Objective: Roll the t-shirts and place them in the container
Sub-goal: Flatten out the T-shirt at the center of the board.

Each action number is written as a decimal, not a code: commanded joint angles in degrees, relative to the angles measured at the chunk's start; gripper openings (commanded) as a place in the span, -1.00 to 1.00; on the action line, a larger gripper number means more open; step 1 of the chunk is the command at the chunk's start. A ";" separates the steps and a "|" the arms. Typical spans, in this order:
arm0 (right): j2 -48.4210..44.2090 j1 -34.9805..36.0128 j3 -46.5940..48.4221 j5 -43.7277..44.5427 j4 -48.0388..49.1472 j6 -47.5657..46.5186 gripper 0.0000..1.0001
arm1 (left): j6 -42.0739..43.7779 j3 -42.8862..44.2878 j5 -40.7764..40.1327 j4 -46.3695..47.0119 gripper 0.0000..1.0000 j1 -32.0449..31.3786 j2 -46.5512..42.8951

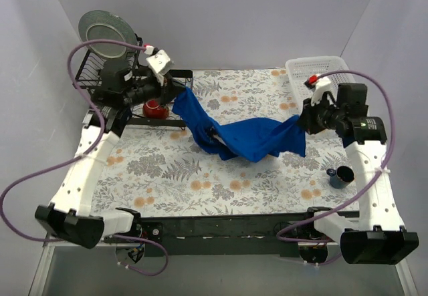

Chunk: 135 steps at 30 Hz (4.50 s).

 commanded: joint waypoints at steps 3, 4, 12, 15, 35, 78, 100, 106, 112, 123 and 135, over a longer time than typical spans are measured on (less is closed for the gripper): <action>-1.01 0.00 -6.45 -14.27 -7.90 0.18 -0.27 | -6.43 7.20 5.96 10.40 -0.80 -6.39 16.22; -0.57 -0.09 -5.05 -13.49 -8.43 -0.18 -0.16 | -6.34 8.81 6.14 10.32 -0.79 -8.92 18.59; 2.41 -0.18 -0.12 -9.61 -7.47 -1.76 0.13 | -11.08 12.97 -0.94 10.49 0.37 -15.98 25.05; 3.91 -0.18 -0.29 -10.75 -5.81 -3.16 0.13 | -11.44 4.63 -10.17 9.53 0.60 -15.89 16.73; 26.41 2.98 8.94 -12.25 5.71 -13.98 0.29 | -14.25 -31.96 -21.71 18.99 0.77 -15.80 9.37; 28.70 2.72 4.54 -12.42 7.64 -15.21 0.29 | -7.52 3.57 7.01 4.01 -0.53 -18.18 36.57; 27.03 17.03 -1.87 -14.71 -2.64 -35.60 0.27 | 12.11 -30.73 -4.99 -11.57 0.33 -8.77 -3.36; 26.15 17.84 -3.10 -14.80 -4.56 -34.54 0.25 | 16.95 -29.76 0.78 -9.99 0.22 -14.21 0.94; 23.52 18.10 -6.26 -13.57 -3.34 -31.83 0.25 | 16.07 -27.29 6.49 -10.60 0.11 -20.01 7.71; 19.21 18.19 -9.34 -12.34 -0.88 -29.18 0.25 | 13.34 -33.45 0.52 0.46 0.18 -27.58 12.10; 14.90 18.19 -13.65 -12.60 0.35 -28.66 0.26 | 18.79 -31.34 -2.47 2.93 -0.17 -28.81 22.56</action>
